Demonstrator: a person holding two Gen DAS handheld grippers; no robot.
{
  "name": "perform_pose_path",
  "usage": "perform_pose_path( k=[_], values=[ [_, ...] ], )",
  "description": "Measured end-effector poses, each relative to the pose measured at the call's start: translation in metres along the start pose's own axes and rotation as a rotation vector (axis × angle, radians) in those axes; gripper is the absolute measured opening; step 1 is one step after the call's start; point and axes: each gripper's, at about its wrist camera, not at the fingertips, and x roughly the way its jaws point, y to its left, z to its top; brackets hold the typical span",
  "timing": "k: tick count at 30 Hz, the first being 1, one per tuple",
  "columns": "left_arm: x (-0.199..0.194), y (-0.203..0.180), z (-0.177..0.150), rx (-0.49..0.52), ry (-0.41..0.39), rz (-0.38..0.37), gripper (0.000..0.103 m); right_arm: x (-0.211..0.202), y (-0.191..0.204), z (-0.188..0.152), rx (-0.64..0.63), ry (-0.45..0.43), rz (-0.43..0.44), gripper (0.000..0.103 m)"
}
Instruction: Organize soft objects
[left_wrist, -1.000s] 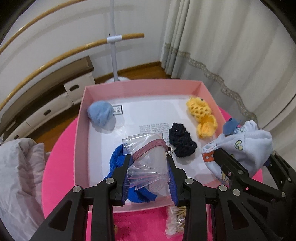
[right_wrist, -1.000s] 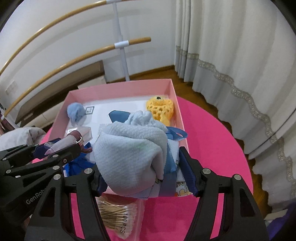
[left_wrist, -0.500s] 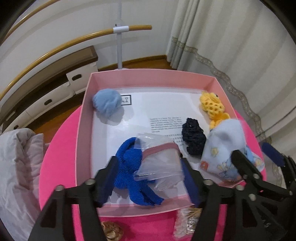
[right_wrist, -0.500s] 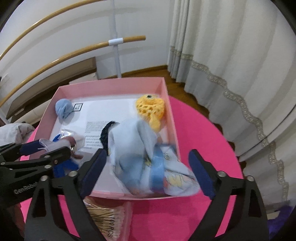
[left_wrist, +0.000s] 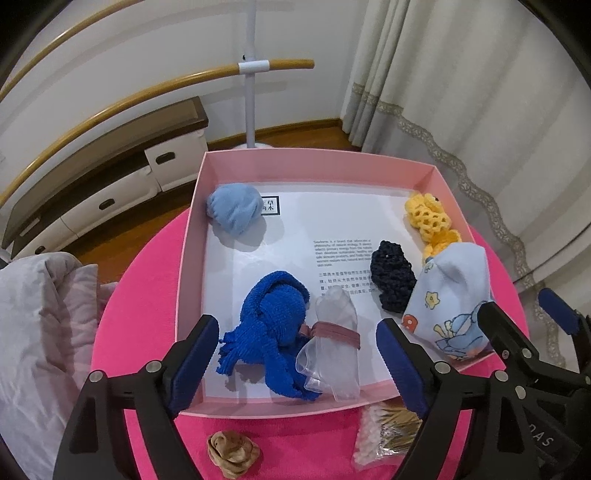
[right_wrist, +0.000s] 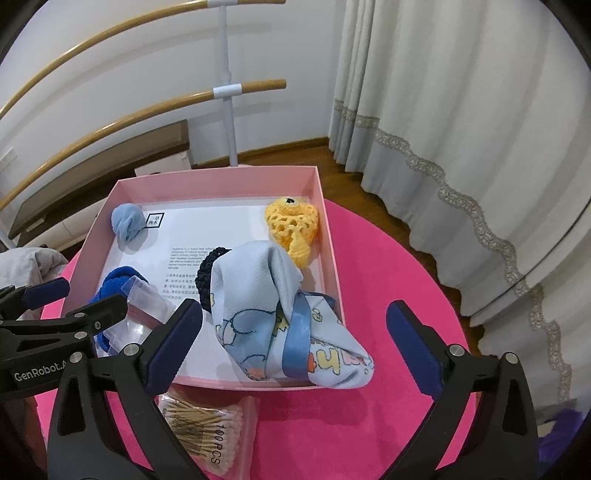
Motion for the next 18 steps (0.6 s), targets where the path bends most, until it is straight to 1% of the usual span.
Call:
perform_pose_path(
  k=[11, 15, 18],
  values=[
    [-0.028, -0.007, -0.011, 0.030, -0.027, 0.009, 0.087, -0.012, -0.008, -0.005, 0.029, 0.011, 0.004, 0.100],
    [-0.042, -0.011, -0.019, 0.046, -0.050, 0.040, 0.087, -0.022, -0.012, -0.010, 0.043, 0.007, 0.006, 0.100],
    [-0.054, -0.013, -0.028, 0.051, -0.069, 0.045, 0.087, -0.031, -0.014, -0.015, 0.050, 0.002, 0.002, 0.100]
  ],
)
